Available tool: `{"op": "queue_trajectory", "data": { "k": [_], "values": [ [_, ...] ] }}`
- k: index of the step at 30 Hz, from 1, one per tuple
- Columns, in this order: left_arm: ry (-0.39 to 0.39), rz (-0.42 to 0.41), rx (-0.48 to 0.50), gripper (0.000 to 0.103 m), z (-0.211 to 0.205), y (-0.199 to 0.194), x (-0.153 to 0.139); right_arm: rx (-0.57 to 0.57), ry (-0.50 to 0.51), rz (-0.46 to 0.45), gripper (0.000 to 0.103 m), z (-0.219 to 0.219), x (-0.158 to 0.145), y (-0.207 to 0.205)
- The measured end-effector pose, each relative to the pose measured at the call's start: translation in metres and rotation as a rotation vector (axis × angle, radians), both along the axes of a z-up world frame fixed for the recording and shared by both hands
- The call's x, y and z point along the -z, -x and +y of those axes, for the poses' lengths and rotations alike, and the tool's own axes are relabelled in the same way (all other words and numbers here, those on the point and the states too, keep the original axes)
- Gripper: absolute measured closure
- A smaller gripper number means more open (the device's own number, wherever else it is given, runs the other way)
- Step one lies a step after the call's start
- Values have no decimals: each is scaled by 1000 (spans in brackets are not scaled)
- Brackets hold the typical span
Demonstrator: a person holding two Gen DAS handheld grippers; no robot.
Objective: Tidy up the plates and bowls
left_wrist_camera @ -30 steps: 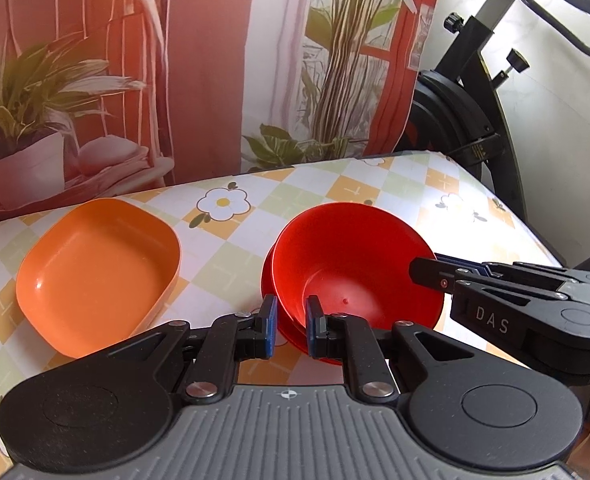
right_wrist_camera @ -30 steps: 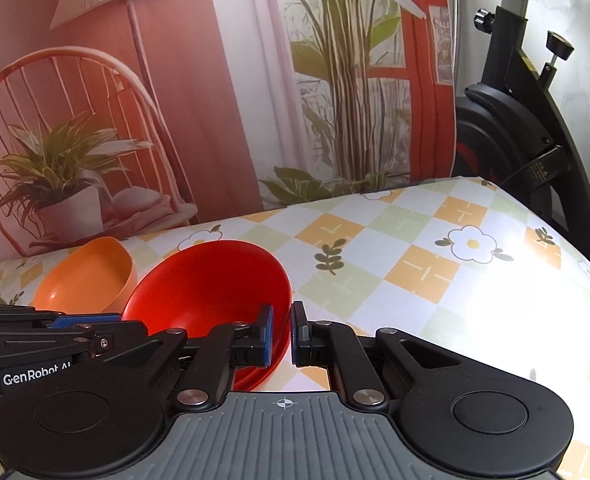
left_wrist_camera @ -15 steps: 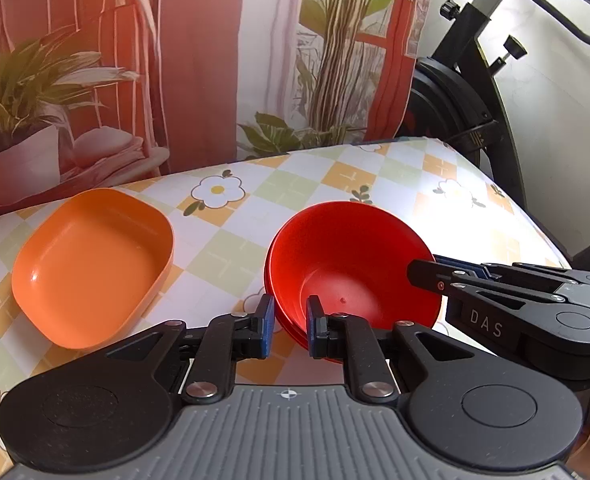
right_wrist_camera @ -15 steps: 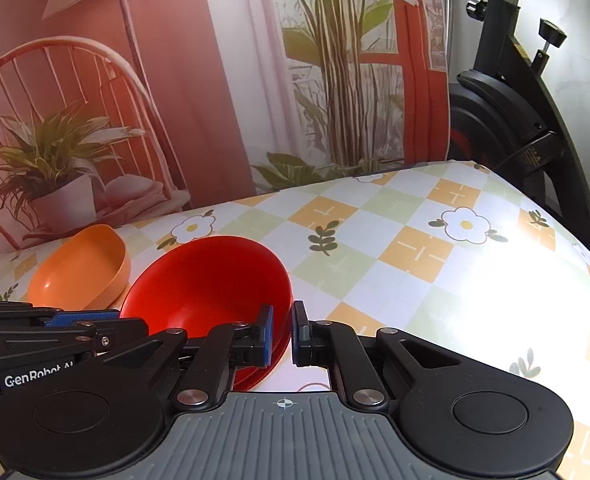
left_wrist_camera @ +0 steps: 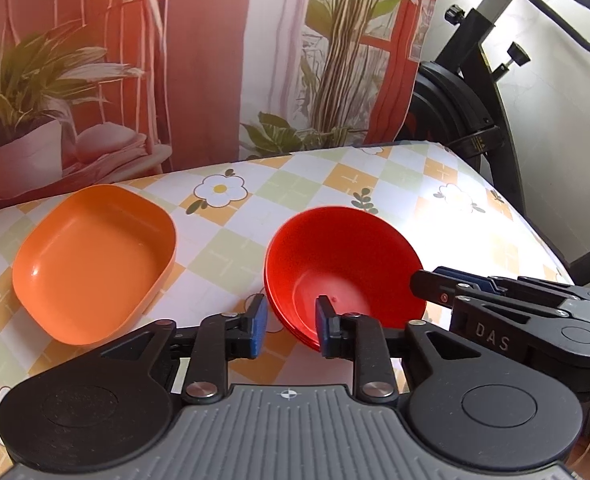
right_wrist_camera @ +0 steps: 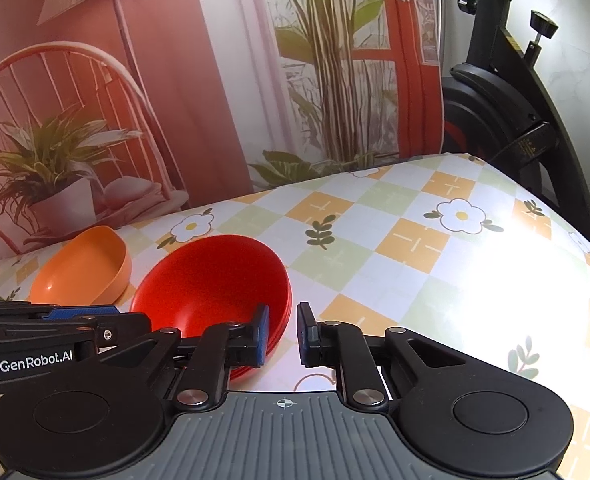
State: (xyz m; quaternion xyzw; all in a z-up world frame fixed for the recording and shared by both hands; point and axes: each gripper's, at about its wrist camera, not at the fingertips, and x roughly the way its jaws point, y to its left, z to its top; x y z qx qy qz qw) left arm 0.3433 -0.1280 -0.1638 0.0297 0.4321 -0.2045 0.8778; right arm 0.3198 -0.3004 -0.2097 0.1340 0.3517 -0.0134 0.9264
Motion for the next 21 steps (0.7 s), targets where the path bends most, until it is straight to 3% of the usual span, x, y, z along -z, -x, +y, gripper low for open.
{"op": "queue_trajectory", "data": {
  "k": [9, 21],
  "values": [
    [5, -50, 6, 75, 22, 17, -20, 8, -11, -35, 86, 3, -15, 17],
    [-40, -110, -76, 75, 111, 33, -51, -68, 24, -58, 86, 39, -36, 27]
  ]
}}
